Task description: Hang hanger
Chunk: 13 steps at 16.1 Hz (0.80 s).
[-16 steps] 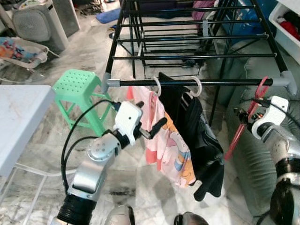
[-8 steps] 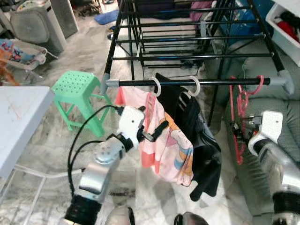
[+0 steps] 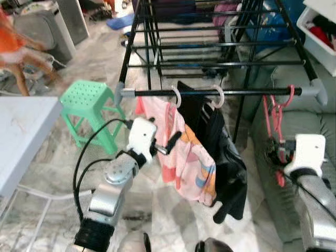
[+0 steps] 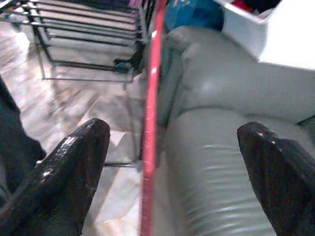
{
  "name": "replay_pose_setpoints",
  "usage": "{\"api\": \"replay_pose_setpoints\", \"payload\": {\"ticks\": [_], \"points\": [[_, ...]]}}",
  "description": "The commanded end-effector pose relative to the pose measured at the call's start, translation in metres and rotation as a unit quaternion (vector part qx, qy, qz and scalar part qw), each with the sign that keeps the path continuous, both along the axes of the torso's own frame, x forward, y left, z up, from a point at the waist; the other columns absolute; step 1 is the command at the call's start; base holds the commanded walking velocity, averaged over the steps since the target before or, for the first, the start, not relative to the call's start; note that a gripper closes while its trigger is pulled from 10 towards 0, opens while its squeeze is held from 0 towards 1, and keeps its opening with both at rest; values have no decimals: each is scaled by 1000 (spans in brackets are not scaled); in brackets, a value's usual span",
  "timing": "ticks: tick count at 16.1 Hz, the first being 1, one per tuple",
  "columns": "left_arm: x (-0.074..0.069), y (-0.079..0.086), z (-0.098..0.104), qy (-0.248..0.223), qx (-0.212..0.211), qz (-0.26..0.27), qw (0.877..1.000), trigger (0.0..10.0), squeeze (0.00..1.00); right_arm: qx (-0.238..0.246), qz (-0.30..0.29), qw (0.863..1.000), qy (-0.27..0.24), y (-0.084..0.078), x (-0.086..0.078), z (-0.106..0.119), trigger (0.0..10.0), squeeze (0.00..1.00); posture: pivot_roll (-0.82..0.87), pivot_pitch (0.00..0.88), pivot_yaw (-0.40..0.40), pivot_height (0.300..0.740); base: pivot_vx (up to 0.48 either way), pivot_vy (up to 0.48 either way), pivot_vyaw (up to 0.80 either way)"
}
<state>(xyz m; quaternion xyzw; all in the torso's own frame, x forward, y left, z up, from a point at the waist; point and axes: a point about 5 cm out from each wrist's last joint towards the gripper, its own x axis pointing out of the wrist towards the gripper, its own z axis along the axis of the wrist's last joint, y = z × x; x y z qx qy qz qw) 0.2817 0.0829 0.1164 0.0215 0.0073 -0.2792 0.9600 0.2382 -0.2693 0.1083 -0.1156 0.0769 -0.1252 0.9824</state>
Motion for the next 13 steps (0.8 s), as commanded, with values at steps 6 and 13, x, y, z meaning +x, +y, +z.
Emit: {"api": "replay_pose_setpoints", "payload": {"ticks": [6,13], "points": [[-7,9,-5,9,8,26,1000,10000,0,-10,10,1000,-26,26,-16,3,10000,0,-72,0,35,740,0,0,0],[-7,9,-4,8,11,34,999,10000,0,-29,33,998,-33,32,-5,11,10000,0,-58,0,7,740,-312,0,0]]}}
